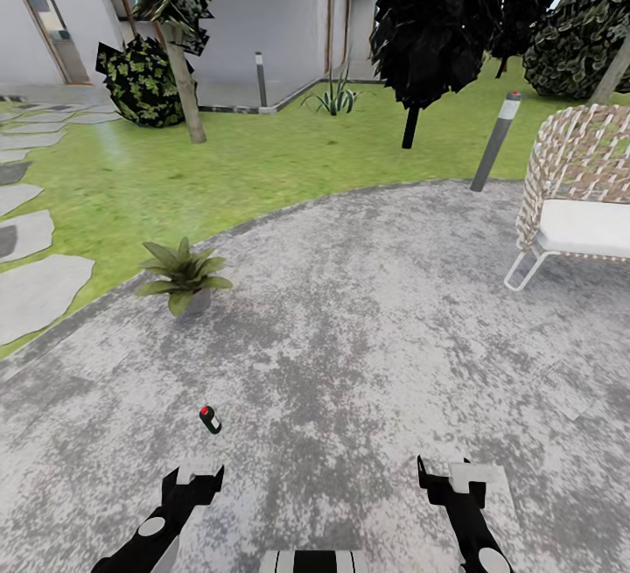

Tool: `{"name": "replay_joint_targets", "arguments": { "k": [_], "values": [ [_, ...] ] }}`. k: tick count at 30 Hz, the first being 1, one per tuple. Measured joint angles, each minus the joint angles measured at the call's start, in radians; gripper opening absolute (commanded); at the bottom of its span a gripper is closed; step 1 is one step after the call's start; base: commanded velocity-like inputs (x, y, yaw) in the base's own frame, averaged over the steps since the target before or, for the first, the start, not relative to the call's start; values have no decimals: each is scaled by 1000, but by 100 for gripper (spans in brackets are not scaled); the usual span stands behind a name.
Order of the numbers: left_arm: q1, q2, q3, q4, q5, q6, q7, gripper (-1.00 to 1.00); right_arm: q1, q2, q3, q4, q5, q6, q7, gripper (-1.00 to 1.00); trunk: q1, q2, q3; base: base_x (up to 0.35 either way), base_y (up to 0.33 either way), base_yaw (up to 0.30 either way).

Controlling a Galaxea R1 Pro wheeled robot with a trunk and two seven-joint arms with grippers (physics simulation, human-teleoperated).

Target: Pick up the pesticide atomizer in the garden and spray insectifuge to fully cover both potted plants in the garden.

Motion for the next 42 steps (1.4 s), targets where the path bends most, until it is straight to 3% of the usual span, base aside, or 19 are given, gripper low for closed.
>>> {"name": "replay_joint_targets", "arguments": {
  "k": [5, 28, 37, 42],
  "values": [
    [0, 0, 4, -2, 2, -1, 0, 100, 0, 0, 1, 0, 0, 0, 0, 100, 1, 0, -9, 0, 0, 0],
    [0, 0, 7, -2, 3, -25, 0, 100, 0, 0, 1, 0, 0, 0, 0, 100, 11, -6, -132, 0, 0, 0],
    [0, 0, 6, -3, 3, -26, -1, 100, 0, 0, 1, 0, 0, 0, 0, 100, 11, -6, -144, 0, 0, 0],
    [0, 0, 6, -3, 3, -27, 0, 100, 0, 0, 1, 0, 0, 0, 0, 100, 14, -7, -165, 0, 0, 0]
  ]
}}
